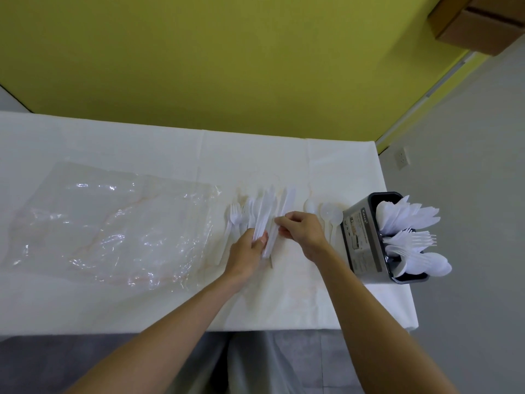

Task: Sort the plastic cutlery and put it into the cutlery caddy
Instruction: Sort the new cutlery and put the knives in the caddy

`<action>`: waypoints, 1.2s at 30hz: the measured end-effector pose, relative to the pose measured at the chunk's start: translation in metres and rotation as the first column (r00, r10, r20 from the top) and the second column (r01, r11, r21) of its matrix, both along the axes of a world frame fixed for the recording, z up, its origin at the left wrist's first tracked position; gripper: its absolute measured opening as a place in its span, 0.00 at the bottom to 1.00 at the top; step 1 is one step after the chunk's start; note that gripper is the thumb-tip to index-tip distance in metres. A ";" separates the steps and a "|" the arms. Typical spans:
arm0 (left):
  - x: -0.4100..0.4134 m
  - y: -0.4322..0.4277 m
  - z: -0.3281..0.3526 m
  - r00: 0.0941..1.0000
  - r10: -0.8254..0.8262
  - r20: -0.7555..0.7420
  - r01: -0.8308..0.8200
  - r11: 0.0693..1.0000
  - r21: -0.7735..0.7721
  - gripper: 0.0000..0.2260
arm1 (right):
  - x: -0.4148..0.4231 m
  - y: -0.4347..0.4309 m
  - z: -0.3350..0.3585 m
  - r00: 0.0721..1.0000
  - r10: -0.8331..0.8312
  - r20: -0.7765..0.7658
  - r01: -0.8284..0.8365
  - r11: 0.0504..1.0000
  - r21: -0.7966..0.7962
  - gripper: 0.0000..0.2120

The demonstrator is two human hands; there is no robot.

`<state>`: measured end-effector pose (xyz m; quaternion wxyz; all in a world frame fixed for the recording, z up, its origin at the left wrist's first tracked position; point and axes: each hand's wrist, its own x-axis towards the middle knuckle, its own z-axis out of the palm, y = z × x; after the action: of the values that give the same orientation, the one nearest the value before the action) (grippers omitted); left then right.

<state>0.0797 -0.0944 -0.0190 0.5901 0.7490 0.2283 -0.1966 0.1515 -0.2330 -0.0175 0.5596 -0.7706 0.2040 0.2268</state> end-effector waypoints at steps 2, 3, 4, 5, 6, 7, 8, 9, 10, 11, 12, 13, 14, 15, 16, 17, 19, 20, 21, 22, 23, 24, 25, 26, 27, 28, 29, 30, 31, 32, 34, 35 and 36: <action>0.001 -0.003 0.000 1.000 -0.015 -0.012 0.015 0.998 -0.064 0.09 | 0.000 0.006 0.000 1.000 0.001 -0.006 -0.001 0.999 0.051 0.08; 0.002 -0.003 0.000 1.000 -0.006 -0.026 0.004 0.996 -0.091 0.09 | -0.001 0.009 0.000 1.000 0.008 -0.014 -0.007 0.997 0.072 0.09; 0.002 -0.002 -0.001 0.999 0.012 -0.046 -0.017 0.995 -0.099 0.09 | -0.002 0.012 0.000 1.000 0.010 -0.018 -0.008 0.996 0.090 0.09; 0.002 0.001 -0.002 0.998 0.033 -0.060 -0.038 0.995 -0.091 0.09 | -0.003 0.015 -0.001 1.000 -0.002 -0.021 0.003 0.996 0.092 0.11; 0.002 0.004 -0.003 0.996 0.049 -0.070 -0.053 0.997 -0.058 0.08 | -0.004 0.017 -0.002 1.000 -0.024 -0.020 0.026 0.998 0.063 0.13; 0.002 0.008 -0.005 0.995 0.069 -0.072 -0.070 0.997 -0.017 0.07 | -0.005 0.018 -0.004 0.999 -0.048 -0.016 0.047 0.999 -0.004 0.15; 0.001 0.013 -0.005 0.993 0.095 -0.070 -0.095 0.995 0.013 0.06 | -0.006 0.021 -0.006 0.998 -0.055 -0.008 0.054 0.994 -0.091 0.17; 0.001 0.016 -0.007 0.991 0.118 -0.064 -0.116 0.993 0.025 0.05 | -0.007 0.023 -0.008 0.999 -0.040 -0.001 0.039 0.983 -0.182 0.18; 0.000 0.020 -0.007 0.990 0.130 -0.061 -0.129 0.991 0.028 0.05 | -0.008 0.026 -0.011 1.000 0.001 0.004 0.000 0.966 -0.257 0.20; -0.002 0.022 -0.007 0.989 0.138 -0.060 -0.137 0.990 0.024 0.05 | -0.009 0.030 -0.014 0.999 0.050 0.002 -0.047 0.950 -0.310 0.21; -0.003 0.024 -0.007 0.988 0.139 -0.062 -0.138 0.990 0.016 0.06 | -0.010 0.033 -0.016 0.996 0.085 -0.006 -0.082 0.937 -0.341 0.21; -0.005 0.025 -0.007 0.989 0.136 -0.061 -0.136 0.991 0.007 0.07 | -0.010 0.036 -0.017 0.995 0.101 -0.014 -0.099 0.931 -0.351 0.20; -0.006 0.025 -0.007 0.989 0.131 -0.062 -0.131 0.991 -0.001 0.07 | -0.010 0.038 -0.018 0.995 0.099 -0.020 -0.100 0.934 -0.343 0.18; -0.007 0.025 -0.008 0.990 0.126 -0.061 -0.127 0.992 -0.007 0.07 | -0.009 0.037 -0.018 0.997 0.077 -0.026 -0.081 0.945 -0.317 0.15; -0.007 0.025 -0.008 0.990 0.123 -0.062 -0.124 0.992 -0.011 0.07 | -0.009 0.034 -0.016 0.999 0.041 -0.034 -0.049 0.959 -0.278 0.13; -0.008 0.025 -0.009 0.991 0.122 -0.063 -0.123 0.992 -0.013 0.06 | -0.008 0.029 -0.014 0.999 0.004 -0.046 -0.014 0.971 -0.237 0.11; -0.008 0.024 -0.011 0.992 0.111 -0.065 -0.113 0.993 -0.017 0.04 | -0.007 0.016 -0.009 0.996 -0.053 -0.065 0.040 0.982 -0.185 0.09; -0.008 0.023 -0.011 0.992 0.106 -0.062 -0.108 0.994 -0.019 0.04 | -0.007 0.007 -0.007 0.995 -0.069 -0.068 0.056 0.982 -0.180 0.08; -0.008 0.022 -0.012 0.993 0.105 -0.059 -0.106 0.994 -0.025 0.04 | -0.008 -0.001 -0.006 0.995 -0.077 -0.063 0.064 0.980 -0.188 0.07; -0.008 0.021 -0.011 0.992 0.107 -0.061 -0.109 0.994 -0.031 0.05 | -0.009 -0.008 -0.006 0.996 -0.077 -0.052 0.065 0.977 -0.204 0.07; -0.008 0.020 -0.010 0.991 0.113 -0.069 -0.116 0.993 -0.037 0.06 | -0.010 -0.014 -0.006 0.997 -0.069 -0.038 0.058 0.971 -0.232 0.07; -0.008 0.019 -0.009 0.989 0.124 -0.079 -0.127 0.991 -0.043 0.06 | -0.011 -0.018 -0.007 0.998 -0.057 -0.027 0.048 0.963 -0.266 0.07; -0.007 0.018 -0.009 0.986 0.139 -0.088 -0.143 0.988 -0.050 0.06 | -0.012 -0.021 -0.009 0.999 -0.050 -0.015 0.043 0.953 -0.301 0.07; -0.007 0.017 -0.009 0.984 0.154 -0.089 -0.159 0.986 -0.056 0.05 | -0.013 -0.023 -0.009 0.999 -0.055 -0.001 0.051 0.942 -0.333 0.07; -0.007 0.017 -0.010 0.981 0.174 -0.086 -0.180 0.982 -0.058 0.05 | -0.014 -0.022 -0.010 0.998 -0.061 0.020 0.064 0.930 -0.361 0.07; -0.007 0.017 -0.010 0.979 0.191 -0.078 -0.195 0.979 -0.056 0.06 | -0.015 -0.021 -0.010 0.997 -0.068 0.045 0.080 0.913 -0.400 0.09; -0.008 0.017 -0.011 0.977 0.202 -0.069 -0.206 0.978 -0.046 0.08 | -0.016 -0.019 -0.009 0.995 -0.063 0.072 0.089 0.887 -0.454 0.12; -0.008 0.017 -0.011 0.976 0.209 -0.061 -0.211 0.977 -0.030 0.10 | -0.018 -0.016 -0.008 0.994 -0.043 0.103 0.090 0.856 -0.509 0.14; -0.009 0.018 -0.011 0.975 0.217 -0.053 -0.218 0.976 -0.018 0.11 | -0.020 -0.012 -0.007 0.990 -0.008 0.139 0.083 0.836 -0.542 0.14; -0.010 0.018 -0.012 0.973 0.228 -0.045 -0.229 0.973 -0.016 0.12 | -0.022 -0.007 -0.007 0.984 0.043 0.171 0.060 0.829 -0.555 0.13; -0.010 0.020 -0.013 0.970 0.241 -0.036 -0.242 0.970 -0.025 0.11 | -0.026 0.005 -0.009 0.960 0.208 0.186 -0.065 0.815 -0.576 0.12; -0.011 0.020 -0.014 0.969 0.243 -0.037 -0.245 0.969 -0.030 0.10 | -0.027 0.009 -0.011 0.939 0.303 0.164 -0.150 0.788 -0.597 0.11; -0.012 0.021 -0.014 0.969 0.246 -0.038 -0.247 0.968 -0.033 0.11 | -0.028 0.013 -0.013 0.915 0.378 0.139 -0.218 0.756 -0.618 0.10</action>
<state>0.0681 -0.0739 -0.0329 0.6200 0.7002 0.3257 -0.1386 0.1237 -0.2204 -0.0303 0.2698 -0.9508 0.0640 0.1377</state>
